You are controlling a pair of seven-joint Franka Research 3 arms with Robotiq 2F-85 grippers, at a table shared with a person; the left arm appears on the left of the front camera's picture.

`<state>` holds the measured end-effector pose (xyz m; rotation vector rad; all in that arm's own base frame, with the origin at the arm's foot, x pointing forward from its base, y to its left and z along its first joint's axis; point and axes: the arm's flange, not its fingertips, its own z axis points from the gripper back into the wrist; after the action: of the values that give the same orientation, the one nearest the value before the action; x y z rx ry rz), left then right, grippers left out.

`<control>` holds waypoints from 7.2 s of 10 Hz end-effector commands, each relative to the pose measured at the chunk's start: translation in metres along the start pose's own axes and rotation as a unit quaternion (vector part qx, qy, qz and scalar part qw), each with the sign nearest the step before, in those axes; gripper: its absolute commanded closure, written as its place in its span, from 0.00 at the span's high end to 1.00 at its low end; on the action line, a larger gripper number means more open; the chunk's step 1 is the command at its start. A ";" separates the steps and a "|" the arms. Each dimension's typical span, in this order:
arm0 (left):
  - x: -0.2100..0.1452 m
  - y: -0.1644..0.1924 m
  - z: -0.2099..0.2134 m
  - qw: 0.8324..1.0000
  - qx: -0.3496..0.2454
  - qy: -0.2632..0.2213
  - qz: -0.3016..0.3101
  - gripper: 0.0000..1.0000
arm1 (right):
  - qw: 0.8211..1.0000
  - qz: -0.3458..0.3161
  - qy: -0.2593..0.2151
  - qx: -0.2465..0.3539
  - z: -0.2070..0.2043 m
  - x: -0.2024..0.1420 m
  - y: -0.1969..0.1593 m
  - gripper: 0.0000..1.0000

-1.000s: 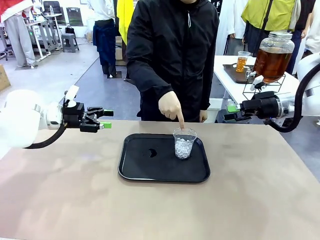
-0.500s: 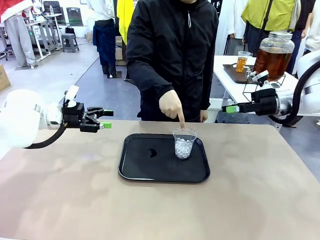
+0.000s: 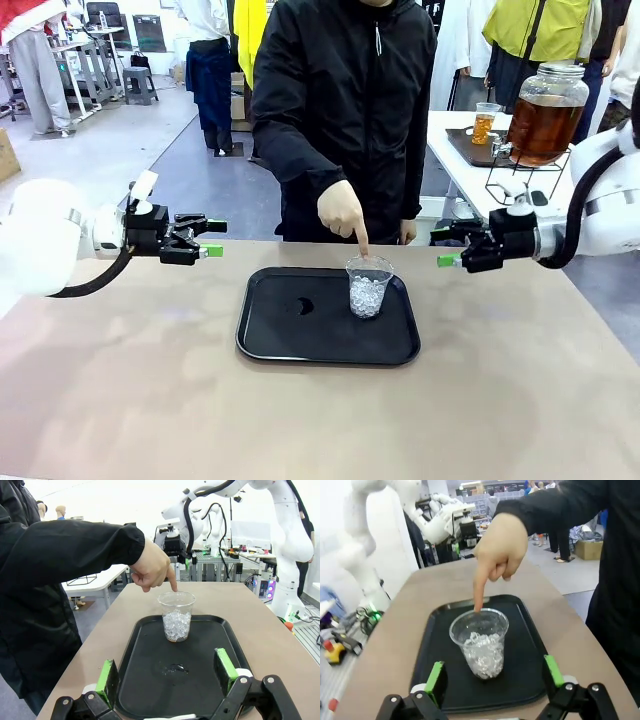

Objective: Pour the drink into the iced cup.
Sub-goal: Pick up the iced cup indicated by the human and present it to them, then open the gripper to release the iced cup you were holding.

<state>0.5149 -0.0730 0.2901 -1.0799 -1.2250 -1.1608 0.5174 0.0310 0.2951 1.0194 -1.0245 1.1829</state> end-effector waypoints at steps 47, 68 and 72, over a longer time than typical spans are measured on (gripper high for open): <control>0.002 0.000 -0.001 1.000 0.002 0.003 -0.002 1.00 | 0.994 -0.030 -0.050 0.094 -0.168 -0.063 -0.026 0.67; 0.002 0.000 -0.001 1.000 0.002 0.003 -0.002 1.00 | 0.994 0.023 -0.059 0.085 -0.111 0.122 -0.038 0.48; 0.002 0.000 -0.001 1.000 0.002 0.003 -0.002 1.00 | 0.994 0.023 -0.059 0.085 -0.111 0.122 -0.038 0.48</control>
<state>0.5150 -0.0729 0.2899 -1.0794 -1.2247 -1.1608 0.5783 0.1622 0.3835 1.2226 -1.0444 1.2636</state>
